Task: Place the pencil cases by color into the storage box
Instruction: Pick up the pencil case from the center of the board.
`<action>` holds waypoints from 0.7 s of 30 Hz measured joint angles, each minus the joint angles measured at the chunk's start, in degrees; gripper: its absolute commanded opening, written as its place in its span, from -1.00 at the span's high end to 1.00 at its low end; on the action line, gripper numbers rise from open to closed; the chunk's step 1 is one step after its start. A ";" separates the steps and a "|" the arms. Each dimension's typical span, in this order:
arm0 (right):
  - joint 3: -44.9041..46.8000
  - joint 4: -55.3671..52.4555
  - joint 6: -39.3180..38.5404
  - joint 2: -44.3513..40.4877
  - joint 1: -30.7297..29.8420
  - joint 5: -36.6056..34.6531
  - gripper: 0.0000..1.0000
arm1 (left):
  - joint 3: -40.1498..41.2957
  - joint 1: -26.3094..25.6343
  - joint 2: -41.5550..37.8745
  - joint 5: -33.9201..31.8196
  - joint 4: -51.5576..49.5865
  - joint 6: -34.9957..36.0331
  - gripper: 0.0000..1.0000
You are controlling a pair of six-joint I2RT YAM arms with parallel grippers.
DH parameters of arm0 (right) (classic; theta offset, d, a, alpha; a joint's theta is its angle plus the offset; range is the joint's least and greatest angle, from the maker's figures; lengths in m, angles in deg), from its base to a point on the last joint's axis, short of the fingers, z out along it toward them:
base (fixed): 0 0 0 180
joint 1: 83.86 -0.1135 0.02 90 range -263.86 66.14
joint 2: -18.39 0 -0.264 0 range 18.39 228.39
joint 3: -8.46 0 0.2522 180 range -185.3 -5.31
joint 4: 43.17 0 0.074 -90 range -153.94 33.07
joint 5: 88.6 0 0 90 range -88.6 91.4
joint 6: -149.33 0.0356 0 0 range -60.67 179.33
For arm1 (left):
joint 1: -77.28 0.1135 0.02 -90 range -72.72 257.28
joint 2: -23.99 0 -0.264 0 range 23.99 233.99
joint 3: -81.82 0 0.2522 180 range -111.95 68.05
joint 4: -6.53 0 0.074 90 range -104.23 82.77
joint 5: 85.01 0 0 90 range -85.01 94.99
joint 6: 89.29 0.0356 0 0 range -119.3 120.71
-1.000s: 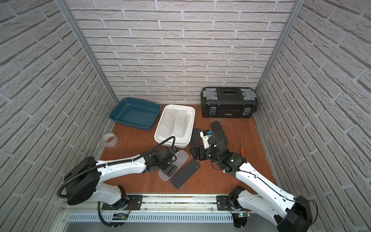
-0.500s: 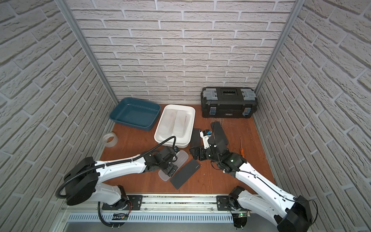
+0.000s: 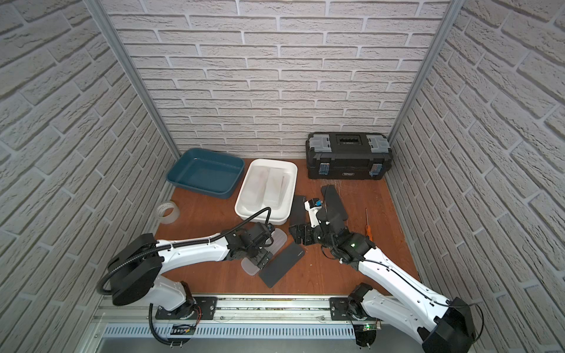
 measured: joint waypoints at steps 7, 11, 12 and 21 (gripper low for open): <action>0.02 0.00 0.00 0.00 0.00 0.00 -0.69 | -0.09 0.00 1.40 -0.02 -0.02 -0.98 -0.91; 0.02 0.00 0.00 0.00 0.00 0.00 -0.69 | -0.11 0.00 2.01 -0.02 -0.24 -1.53 -0.91; 0.02 0.00 0.00 0.00 0.00 0.00 -0.69 | -0.11 0.00 2.01 -0.02 -0.42 -1.70 -0.91; 0.02 1.22 -0.02 1.22 0.00 0.59 -0.69 | 2.03 0.00 -3.34 0.04 -0.63 -3.04 -0.91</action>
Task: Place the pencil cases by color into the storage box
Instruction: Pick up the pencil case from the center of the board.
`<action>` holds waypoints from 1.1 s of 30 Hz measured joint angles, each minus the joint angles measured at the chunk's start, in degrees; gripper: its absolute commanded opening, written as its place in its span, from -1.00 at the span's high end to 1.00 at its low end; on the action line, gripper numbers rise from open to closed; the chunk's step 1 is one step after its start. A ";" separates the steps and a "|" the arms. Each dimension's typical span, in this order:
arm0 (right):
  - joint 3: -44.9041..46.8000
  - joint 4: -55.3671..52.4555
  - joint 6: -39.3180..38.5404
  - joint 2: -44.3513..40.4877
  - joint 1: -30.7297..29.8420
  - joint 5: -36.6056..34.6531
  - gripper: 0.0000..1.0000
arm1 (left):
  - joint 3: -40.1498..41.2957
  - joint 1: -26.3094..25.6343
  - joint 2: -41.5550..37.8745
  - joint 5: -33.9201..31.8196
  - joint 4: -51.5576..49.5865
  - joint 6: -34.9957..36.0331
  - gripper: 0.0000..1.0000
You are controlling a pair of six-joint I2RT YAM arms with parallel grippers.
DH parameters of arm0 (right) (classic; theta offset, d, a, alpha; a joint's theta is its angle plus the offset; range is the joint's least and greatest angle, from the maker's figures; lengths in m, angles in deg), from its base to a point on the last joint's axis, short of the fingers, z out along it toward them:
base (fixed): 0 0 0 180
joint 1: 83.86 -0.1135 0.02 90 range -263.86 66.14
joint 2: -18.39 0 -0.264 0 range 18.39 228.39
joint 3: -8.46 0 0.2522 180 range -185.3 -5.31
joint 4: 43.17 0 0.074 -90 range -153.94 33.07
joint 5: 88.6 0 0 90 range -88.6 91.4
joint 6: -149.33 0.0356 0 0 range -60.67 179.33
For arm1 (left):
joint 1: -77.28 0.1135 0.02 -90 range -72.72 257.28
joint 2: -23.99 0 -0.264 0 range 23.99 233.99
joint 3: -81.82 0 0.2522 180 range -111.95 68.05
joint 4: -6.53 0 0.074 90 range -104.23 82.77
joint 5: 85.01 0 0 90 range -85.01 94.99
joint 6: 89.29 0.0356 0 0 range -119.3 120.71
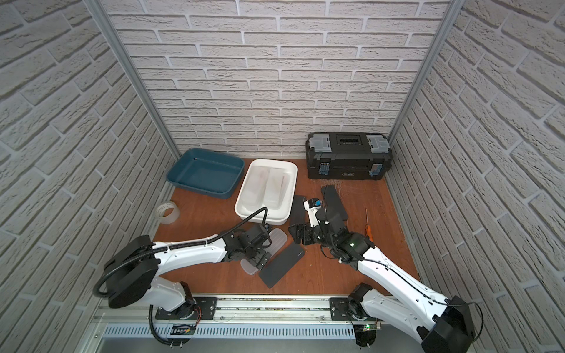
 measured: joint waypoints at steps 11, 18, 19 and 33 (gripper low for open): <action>0.00 0.50 0.00 0.63 0.00 0.61 -0.69 | 2.16 -0.26 -0.81 0.85 0.17 -0.39 -0.89; 0.00 0.50 0.00 0.61 0.00 0.61 -0.69 | 3.06 -1.03 -0.02 1.33 0.44 -0.72 -0.88; 0.00 0.50 0.00 0.61 0.00 0.61 -0.69 | 3.15 -1.03 0.11 1.31 0.44 -0.90 -0.88; 0.46 0.52 0.02 0.26 0.00 0.59 -0.69 | 0.74 -1.33 3.98 1.70 0.35 -1.46 -0.63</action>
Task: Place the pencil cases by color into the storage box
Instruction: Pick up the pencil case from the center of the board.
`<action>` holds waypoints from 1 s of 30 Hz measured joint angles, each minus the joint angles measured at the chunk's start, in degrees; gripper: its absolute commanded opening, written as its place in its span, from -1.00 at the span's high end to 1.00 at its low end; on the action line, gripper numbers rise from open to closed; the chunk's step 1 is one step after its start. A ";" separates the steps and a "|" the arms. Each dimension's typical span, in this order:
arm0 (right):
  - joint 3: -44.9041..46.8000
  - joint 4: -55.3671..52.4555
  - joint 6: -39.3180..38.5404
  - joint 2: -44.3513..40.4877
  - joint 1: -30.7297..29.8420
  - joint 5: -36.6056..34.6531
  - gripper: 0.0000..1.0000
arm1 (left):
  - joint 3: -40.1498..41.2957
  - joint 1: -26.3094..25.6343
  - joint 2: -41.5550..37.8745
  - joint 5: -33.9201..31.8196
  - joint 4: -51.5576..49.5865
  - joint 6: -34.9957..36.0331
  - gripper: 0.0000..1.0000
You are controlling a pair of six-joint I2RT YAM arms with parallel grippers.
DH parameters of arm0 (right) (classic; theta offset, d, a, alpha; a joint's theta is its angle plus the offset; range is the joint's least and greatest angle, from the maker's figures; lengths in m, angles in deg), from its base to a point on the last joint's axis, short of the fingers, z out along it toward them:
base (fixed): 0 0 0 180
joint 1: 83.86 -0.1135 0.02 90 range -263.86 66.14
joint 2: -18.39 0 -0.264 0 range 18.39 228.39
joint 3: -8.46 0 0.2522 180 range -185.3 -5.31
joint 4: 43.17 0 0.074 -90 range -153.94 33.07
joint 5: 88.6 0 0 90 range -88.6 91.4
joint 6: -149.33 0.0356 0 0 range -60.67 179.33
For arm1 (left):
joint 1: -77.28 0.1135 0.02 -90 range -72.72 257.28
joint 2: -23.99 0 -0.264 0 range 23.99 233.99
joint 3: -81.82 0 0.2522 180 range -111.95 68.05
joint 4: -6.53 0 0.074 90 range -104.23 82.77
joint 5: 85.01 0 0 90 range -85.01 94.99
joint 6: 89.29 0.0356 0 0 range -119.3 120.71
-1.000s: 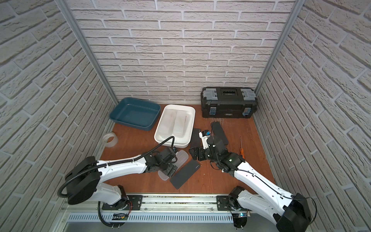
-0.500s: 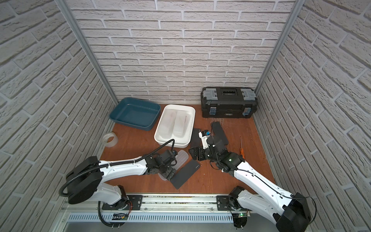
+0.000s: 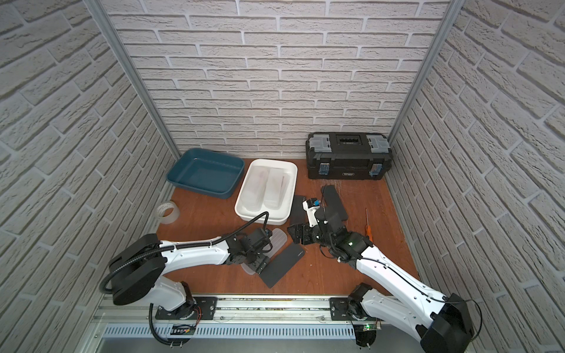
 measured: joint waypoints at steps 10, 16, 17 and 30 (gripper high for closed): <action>0.33 0.00 0.00 -0.13 0.00 0.00 -0.69 | -2.97 0.00 1.79 0.07 -4.04 -0.02 -0.36; 0.33 -0.02 -0.02 -0.26 0.00 -0.24 -0.68 | -4.48 0.00 1.42 -0.24 -7.78 -0.48 -0.36; 0.33 -0.02 -0.04 -0.39 0.00 -0.31 -0.69 | -4.72 0.00 1.03 -0.26 -8.50 -0.48 -0.36; 0.33 -0.07 -0.66 -1.60 0.00 -1.79 -0.69 | -5.75 -0.02 -8.79 -1.07 -15.78 -0.39 -0.36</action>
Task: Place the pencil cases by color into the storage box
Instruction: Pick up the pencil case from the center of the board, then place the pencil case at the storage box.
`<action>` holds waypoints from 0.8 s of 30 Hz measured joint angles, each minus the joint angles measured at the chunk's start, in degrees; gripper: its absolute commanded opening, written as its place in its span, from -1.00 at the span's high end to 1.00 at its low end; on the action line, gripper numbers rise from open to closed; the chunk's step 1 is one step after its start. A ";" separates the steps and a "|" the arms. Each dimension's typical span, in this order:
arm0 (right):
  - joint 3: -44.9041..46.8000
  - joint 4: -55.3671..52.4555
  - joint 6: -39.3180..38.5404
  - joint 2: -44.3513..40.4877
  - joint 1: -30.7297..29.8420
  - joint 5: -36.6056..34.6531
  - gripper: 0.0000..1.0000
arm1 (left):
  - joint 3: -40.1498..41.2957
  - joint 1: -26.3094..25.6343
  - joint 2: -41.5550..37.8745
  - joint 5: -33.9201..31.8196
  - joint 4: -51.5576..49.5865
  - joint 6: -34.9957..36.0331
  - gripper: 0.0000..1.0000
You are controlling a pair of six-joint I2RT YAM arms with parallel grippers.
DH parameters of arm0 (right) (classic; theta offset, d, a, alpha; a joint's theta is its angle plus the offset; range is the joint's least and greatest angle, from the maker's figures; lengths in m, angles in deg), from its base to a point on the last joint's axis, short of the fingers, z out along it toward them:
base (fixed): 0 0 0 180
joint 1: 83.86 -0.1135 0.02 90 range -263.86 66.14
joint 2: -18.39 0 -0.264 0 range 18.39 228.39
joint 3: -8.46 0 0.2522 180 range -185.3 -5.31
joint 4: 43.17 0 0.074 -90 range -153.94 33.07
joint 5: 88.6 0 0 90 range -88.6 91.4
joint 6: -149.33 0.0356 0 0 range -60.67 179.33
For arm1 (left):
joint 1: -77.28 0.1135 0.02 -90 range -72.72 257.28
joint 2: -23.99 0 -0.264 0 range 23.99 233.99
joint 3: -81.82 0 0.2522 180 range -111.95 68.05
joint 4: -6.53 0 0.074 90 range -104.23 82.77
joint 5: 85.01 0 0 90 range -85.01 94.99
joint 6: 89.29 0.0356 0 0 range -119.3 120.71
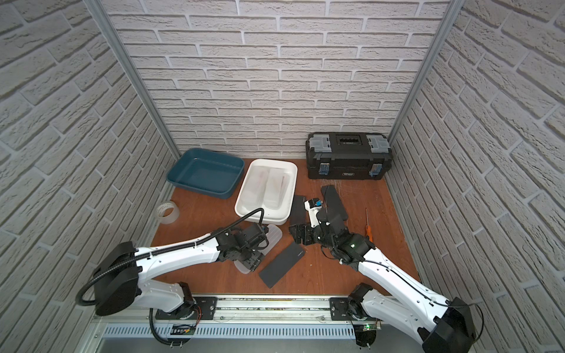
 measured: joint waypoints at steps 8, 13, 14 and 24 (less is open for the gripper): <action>0.00 -0.04 -0.02 0.00 0.00 -0.57 -0.69 | 0.02 -0.24 -7.52 0.31 -0.44 0.00 -0.36; 0.00 -0.31 -0.04 0.00 0.00 -1.03 -0.69 | -0.50 -0.24 -8.28 0.39 -0.92 0.02 -0.39; 0.00 -0.42 -0.04 -0.04 0.00 -1.11 -0.69 | -1.03 -0.24 -8.24 0.39 -1.25 0.04 -0.40; 0.00 -1.70 -1.07 -2.97 0.00 -3.02 -0.69 | -10.64 1.20 -4.66 0.48 -3.19 1.01 -0.46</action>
